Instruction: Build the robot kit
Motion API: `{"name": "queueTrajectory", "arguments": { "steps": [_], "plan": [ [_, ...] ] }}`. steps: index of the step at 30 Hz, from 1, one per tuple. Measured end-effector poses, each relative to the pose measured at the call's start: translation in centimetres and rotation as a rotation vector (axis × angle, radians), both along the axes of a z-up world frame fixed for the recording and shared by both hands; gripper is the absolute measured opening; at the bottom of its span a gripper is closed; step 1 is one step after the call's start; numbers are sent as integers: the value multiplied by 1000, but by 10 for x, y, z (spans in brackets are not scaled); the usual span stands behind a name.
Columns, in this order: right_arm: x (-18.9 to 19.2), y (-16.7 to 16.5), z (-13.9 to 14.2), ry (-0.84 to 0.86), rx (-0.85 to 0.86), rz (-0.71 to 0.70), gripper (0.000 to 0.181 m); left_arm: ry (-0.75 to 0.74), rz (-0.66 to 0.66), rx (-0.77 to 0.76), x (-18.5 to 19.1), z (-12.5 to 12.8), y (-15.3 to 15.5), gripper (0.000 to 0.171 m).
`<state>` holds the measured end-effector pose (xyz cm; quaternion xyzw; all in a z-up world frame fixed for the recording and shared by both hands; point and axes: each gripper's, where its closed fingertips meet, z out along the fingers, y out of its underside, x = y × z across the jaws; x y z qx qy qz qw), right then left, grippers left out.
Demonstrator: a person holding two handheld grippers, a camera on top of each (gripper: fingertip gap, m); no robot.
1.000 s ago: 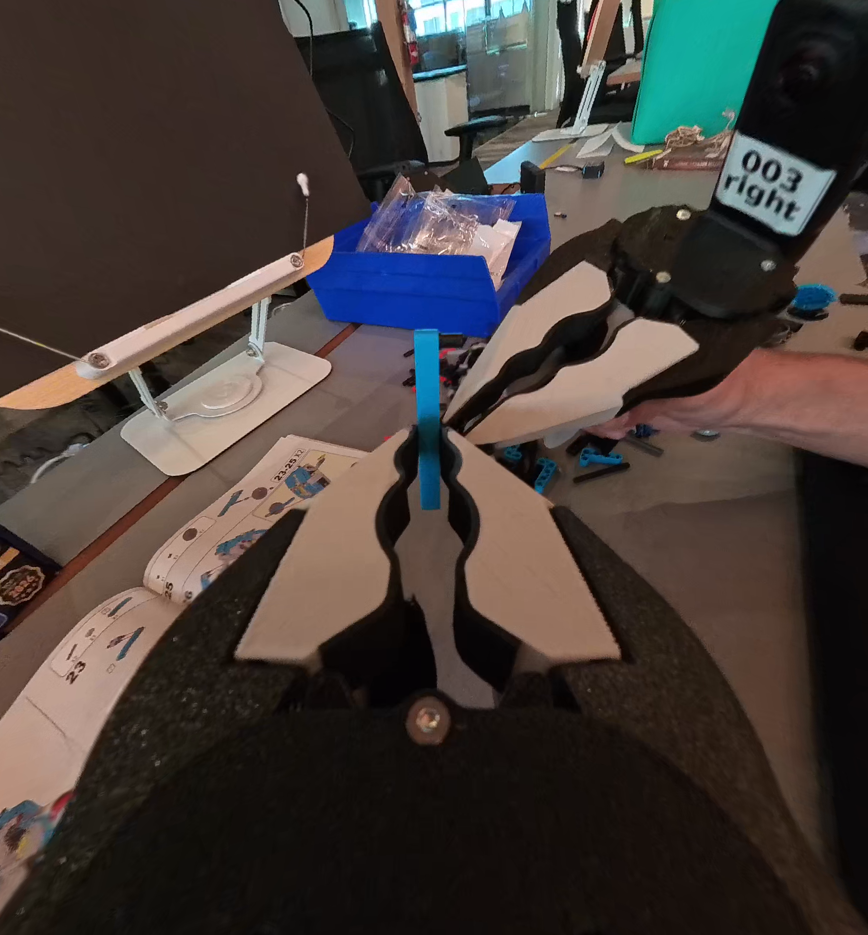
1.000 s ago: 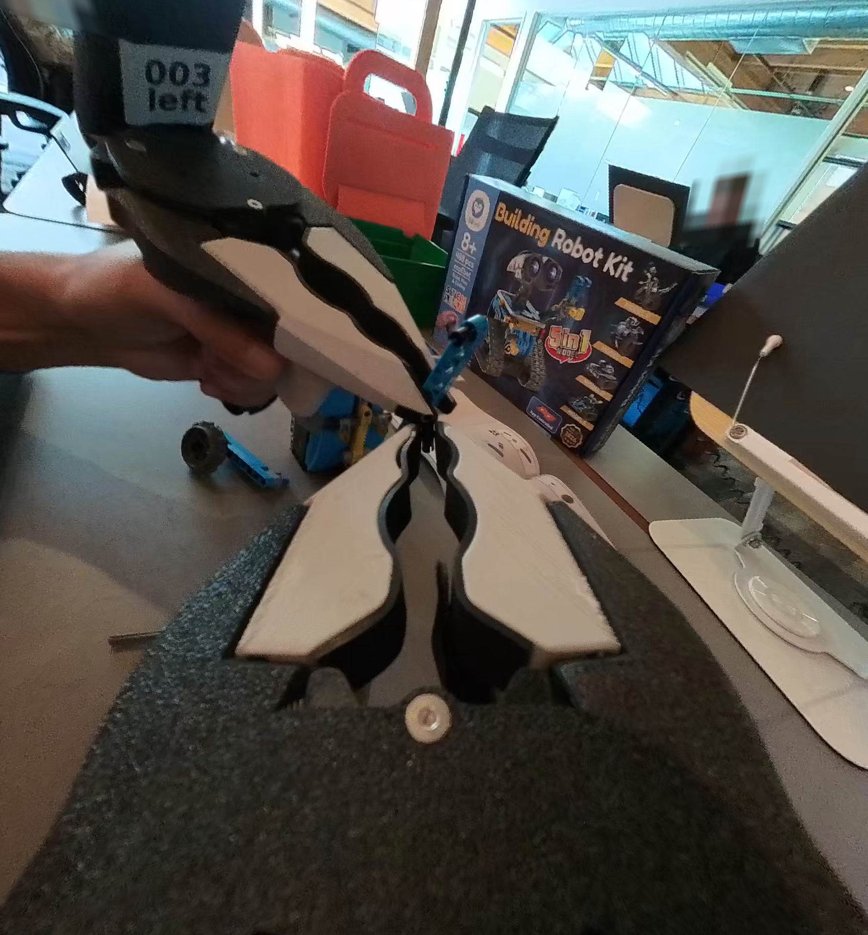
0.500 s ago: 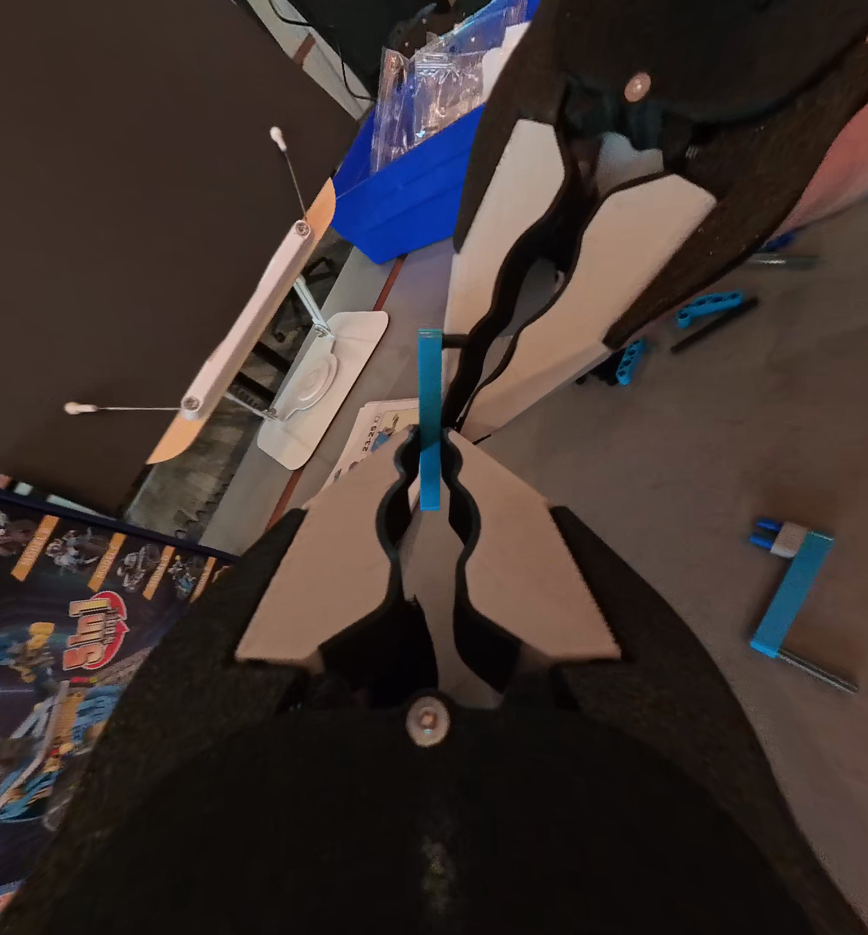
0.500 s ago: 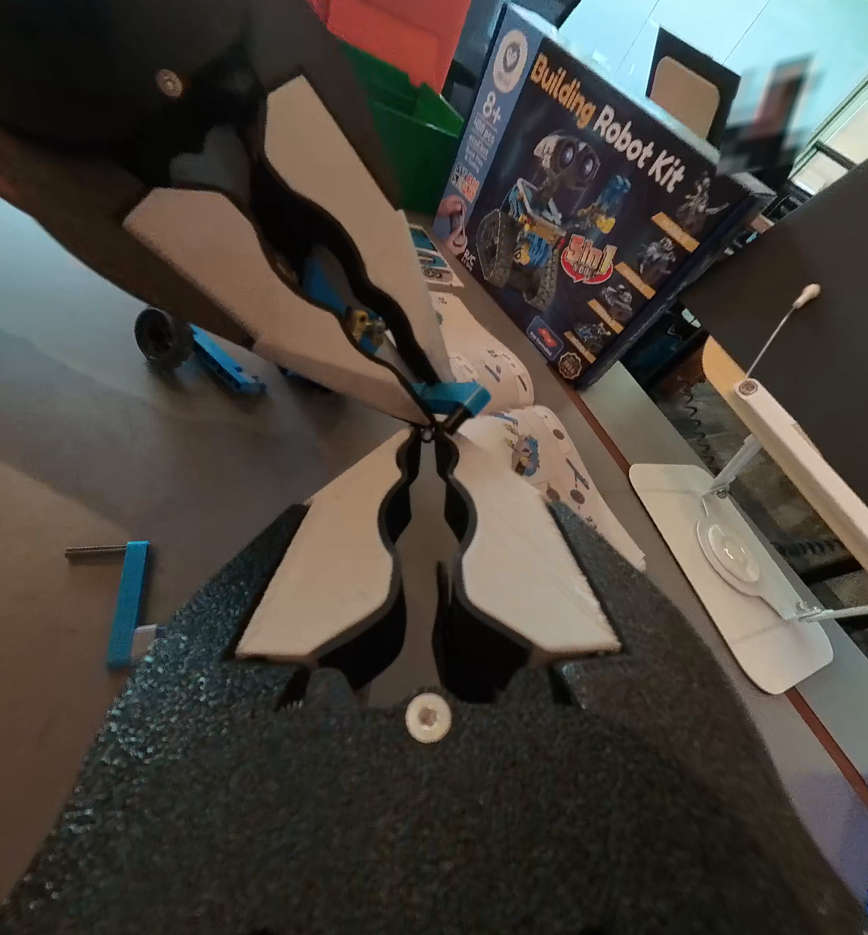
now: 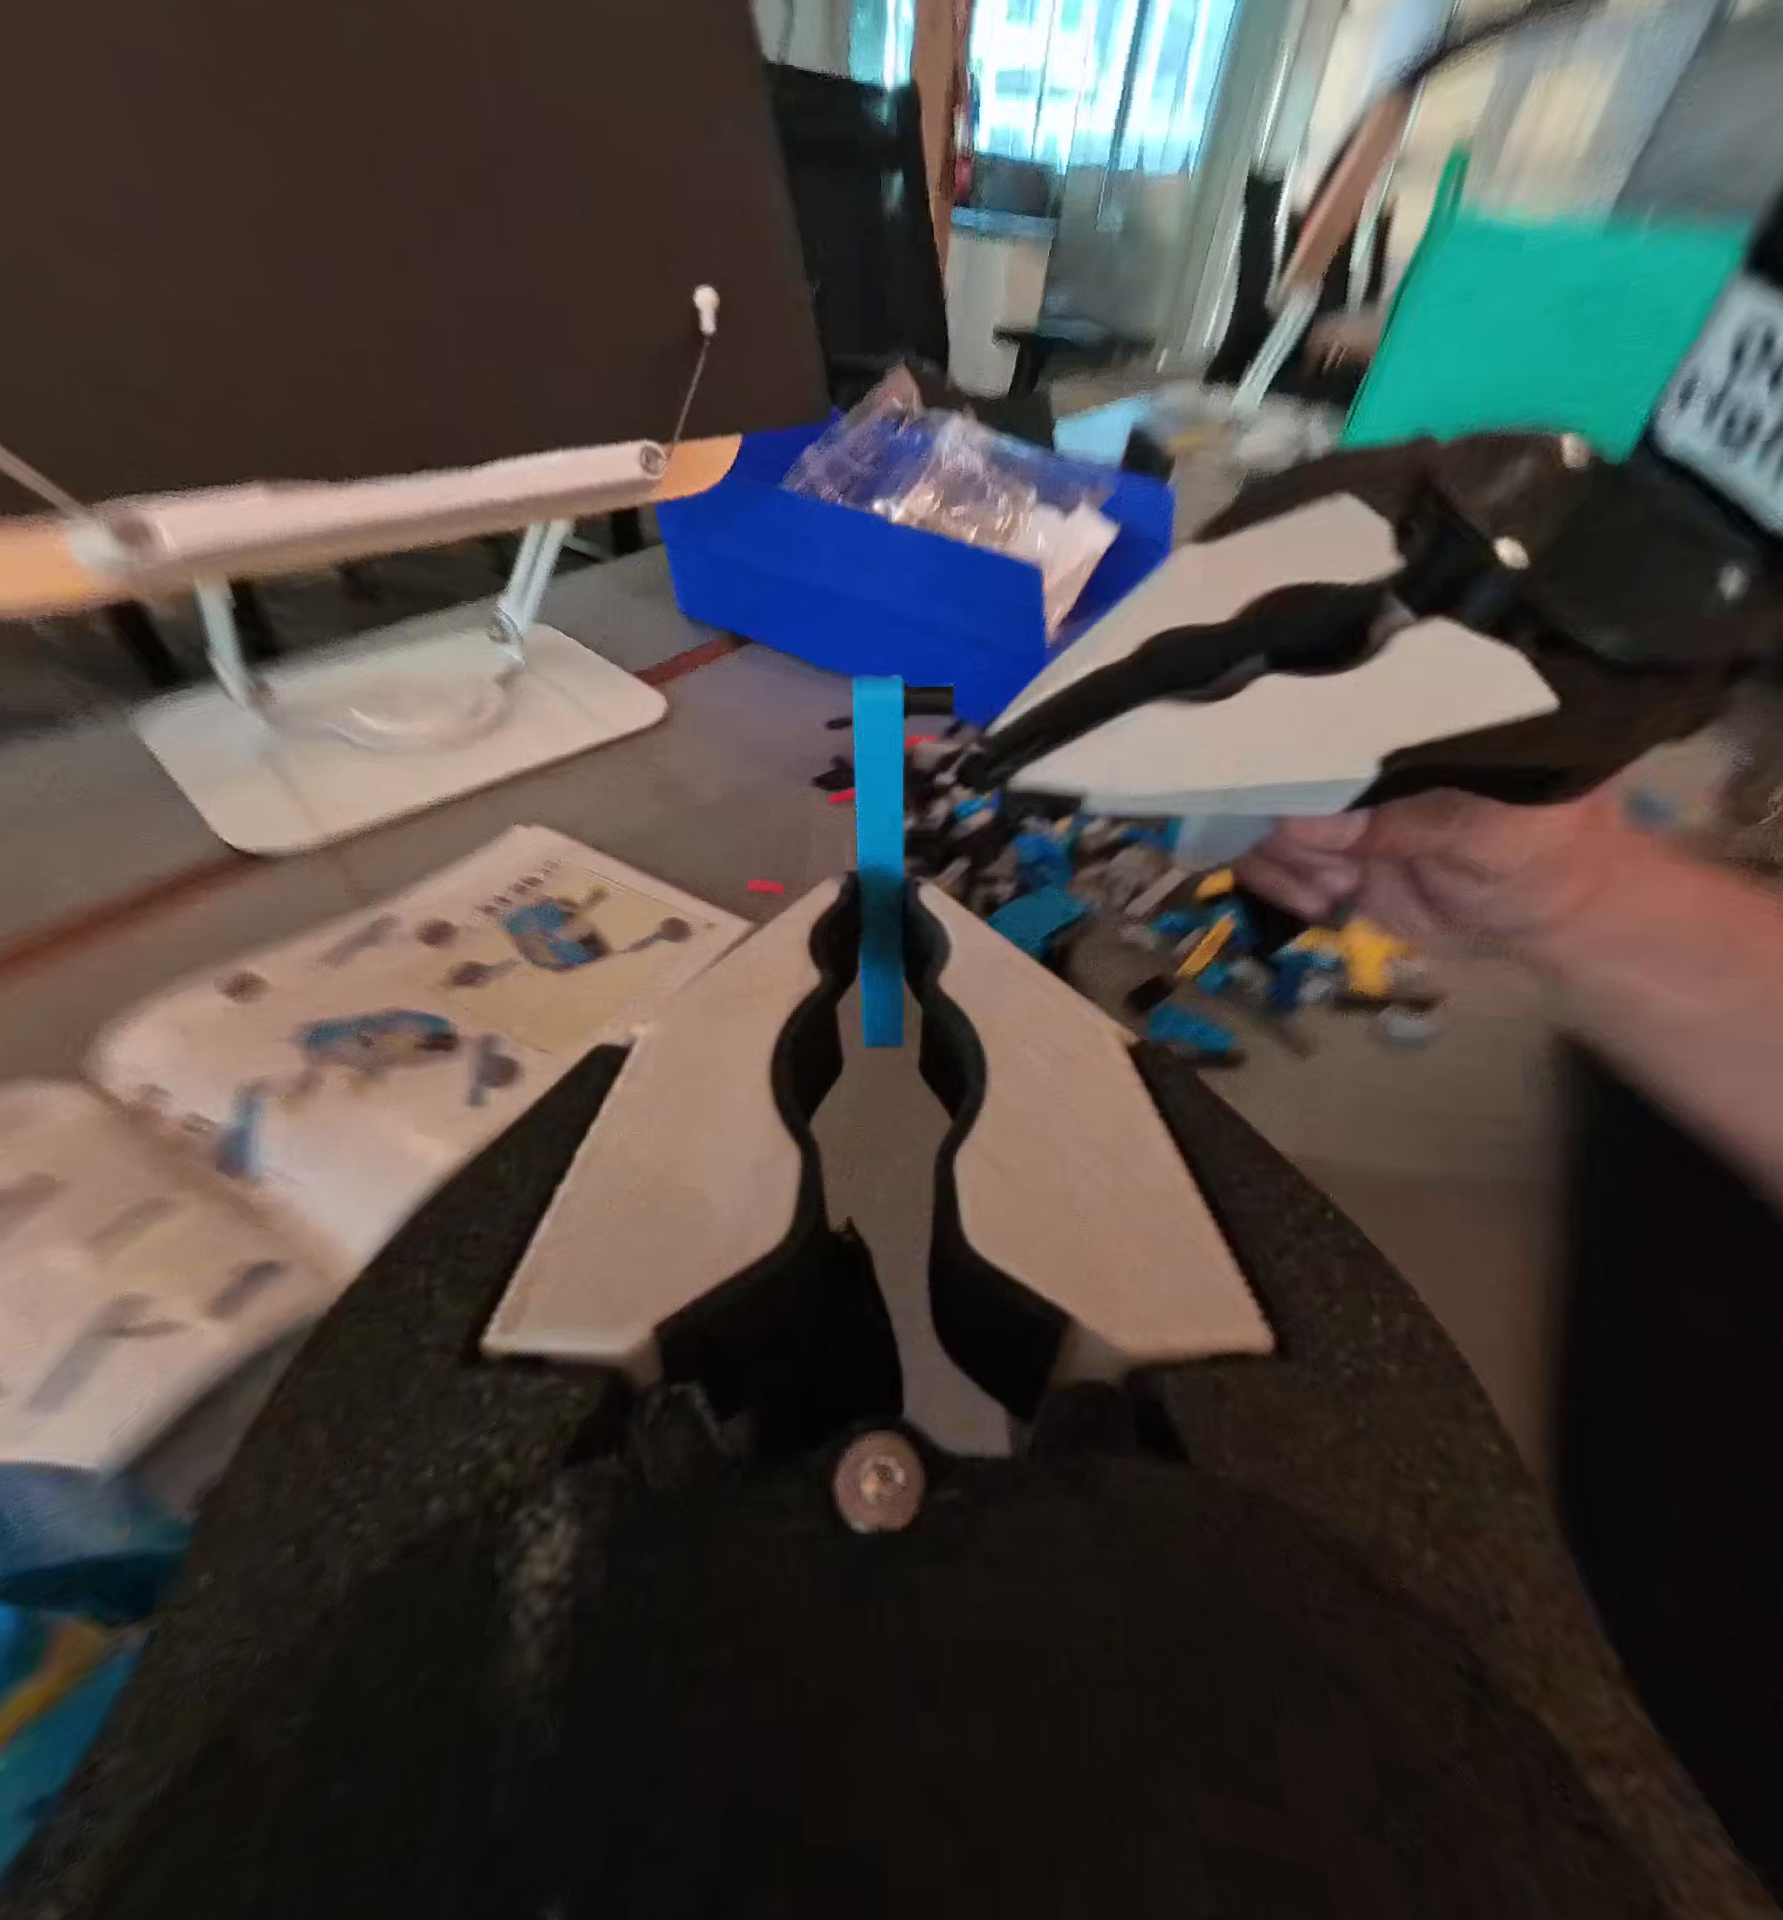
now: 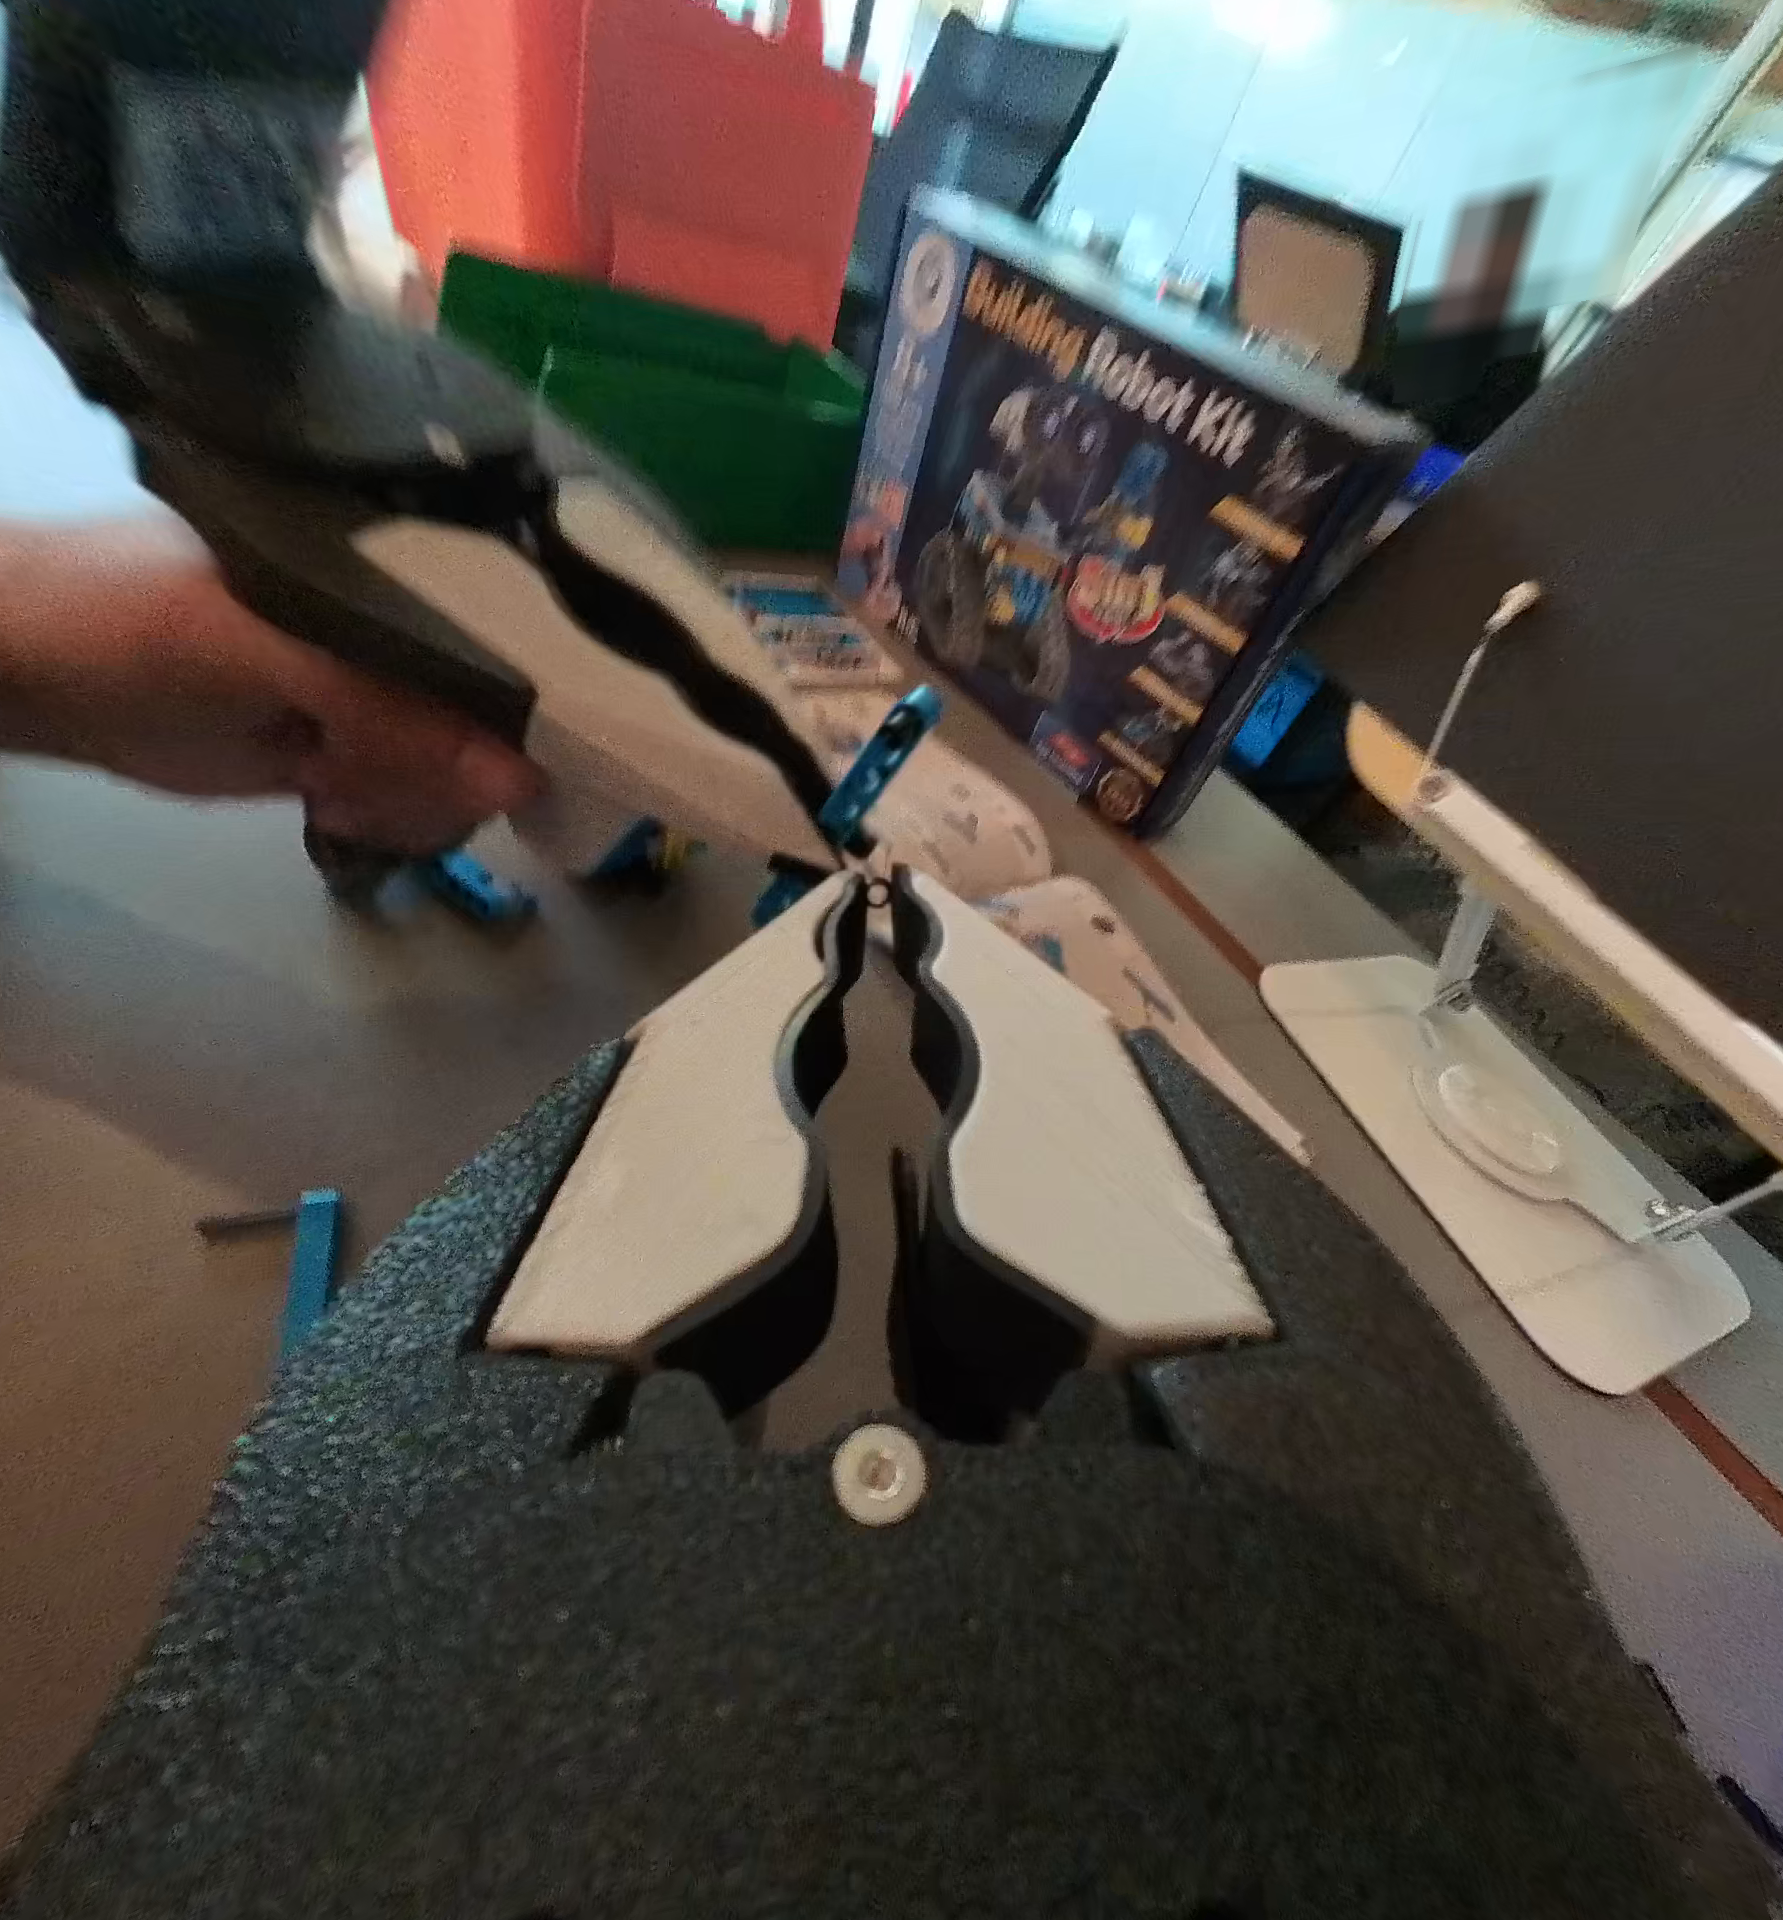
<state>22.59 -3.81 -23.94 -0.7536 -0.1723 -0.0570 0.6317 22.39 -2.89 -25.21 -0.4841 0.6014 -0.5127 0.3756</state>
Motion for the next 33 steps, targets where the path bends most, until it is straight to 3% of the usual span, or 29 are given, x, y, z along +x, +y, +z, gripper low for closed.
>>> {"name": "queueTrajectory", "arguments": {
  "steps": [3,7,15,20,24,33],
  "plan": [
    [3,-10,32,116,144,-1,4,-5,-26,-333,2,2,1,6],
    [-6,3,24,117,129,-34,4,-19,-37,-469,4,2,-1,6],
    [-10,13,13,89,120,-57,4,-61,-66,-501,2,11,-7,6],
    [-11,12,15,101,126,-50,4,-81,-54,-431,1,12,-7,6],
    [-13,12,20,126,167,-54,4,-143,-13,-292,-1,17,-6,6],
    [-20,19,23,378,231,-23,5,-237,52,-321,-6,27,3,6]
  ]
}}
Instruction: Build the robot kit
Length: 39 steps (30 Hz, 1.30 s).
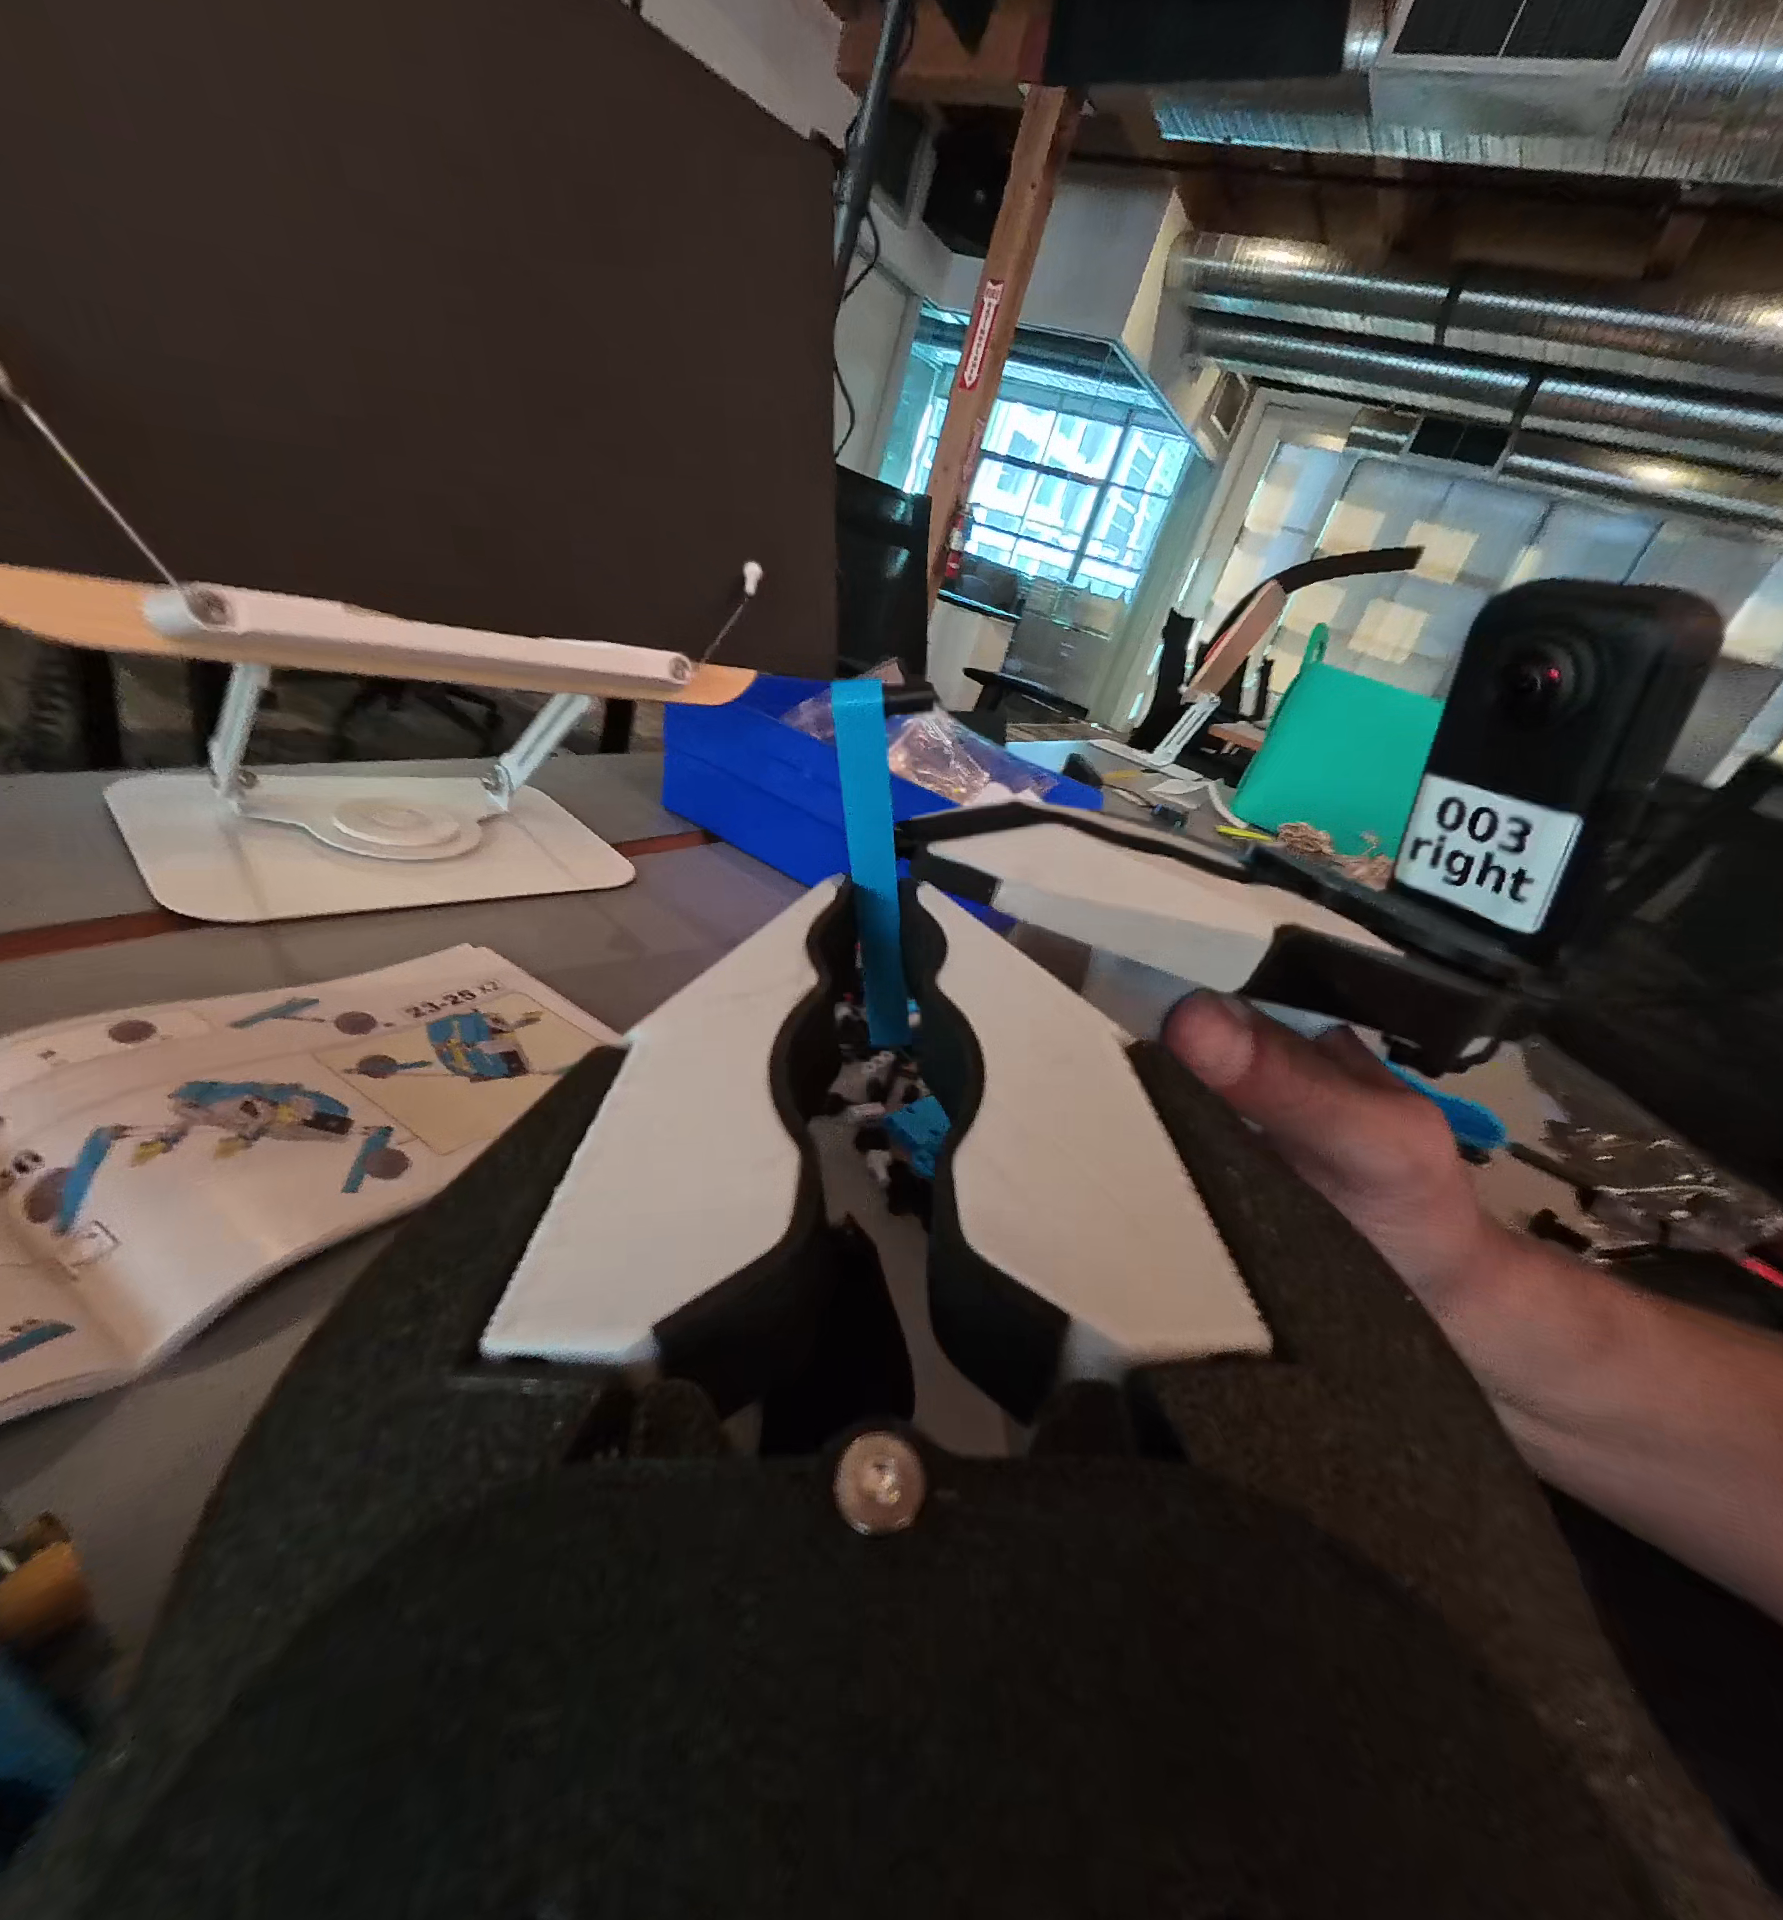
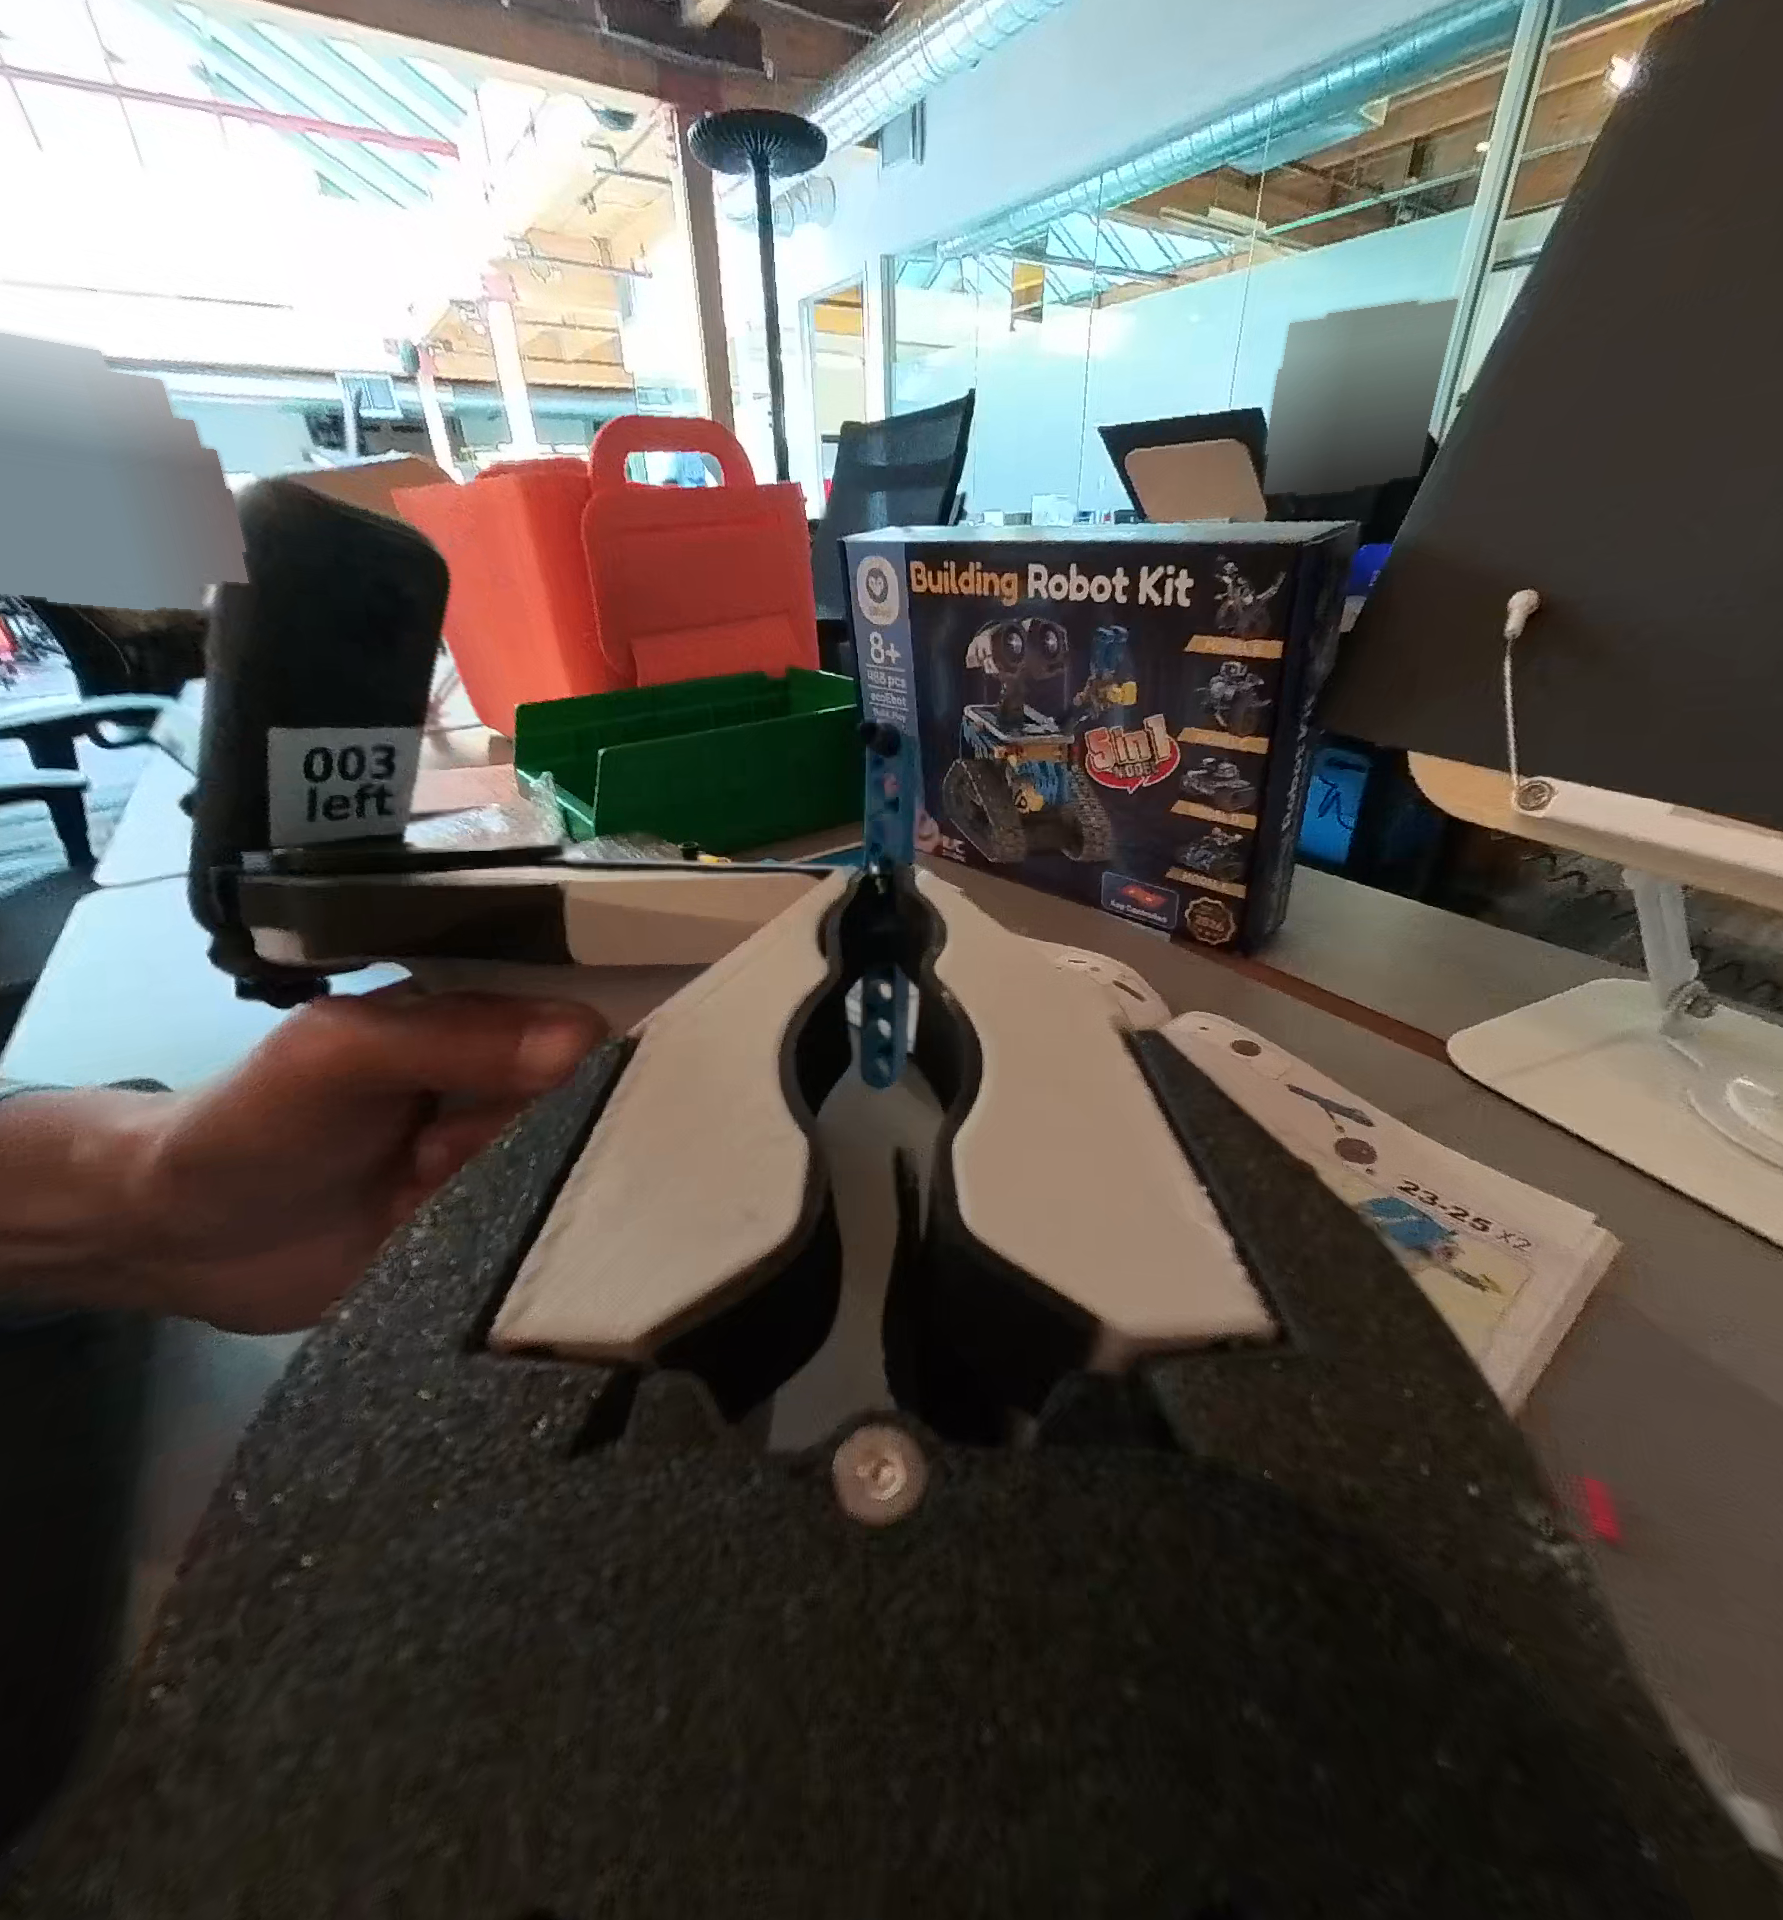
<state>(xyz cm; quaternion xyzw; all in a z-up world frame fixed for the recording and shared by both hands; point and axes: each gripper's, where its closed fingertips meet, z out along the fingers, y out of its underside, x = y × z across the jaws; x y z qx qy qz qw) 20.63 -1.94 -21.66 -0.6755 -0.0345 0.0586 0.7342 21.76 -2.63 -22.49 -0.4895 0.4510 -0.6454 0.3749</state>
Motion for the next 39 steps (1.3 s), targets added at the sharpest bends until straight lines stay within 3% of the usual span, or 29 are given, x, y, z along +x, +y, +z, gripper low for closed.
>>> {"name": "queueTrajectory", "arguments": {
  "steps": [9,13,16,18,23,26,29,31,35,39],
  "plan": [
    [-4,-1,6,75,33,-6,3,-2,249,472,-3,5,4,7],
    [-6,-4,11,-1,46,-39,3,-16,277,563,-5,9,2,7],
    [-6,-4,11,75,44,-2,4,-9,307,638,-5,9,2,7],
    [-5,-3,10,84,32,-2,4,0,289,606,-4,7,3,7],
    [1,2,3,80,-35,1,6,55,150,363,2,-2,6,7],
    [0,-9,17,139,22,118,30,83,72,263,5,-10,4,7],
    [0,-29,28,174,52,283,30,38,-113,139,1,-3,-14,6],
    [0,-35,18,184,-25,371,45,15,-296,69,-6,3,-36,7],
    [-16,-46,7,193,-81,542,30,-7,-428,38,-15,6,-55,6],
    [-28,-45,4,149,-78,566,21,15,-453,65,-17,2,-63,7]
  ]
}}
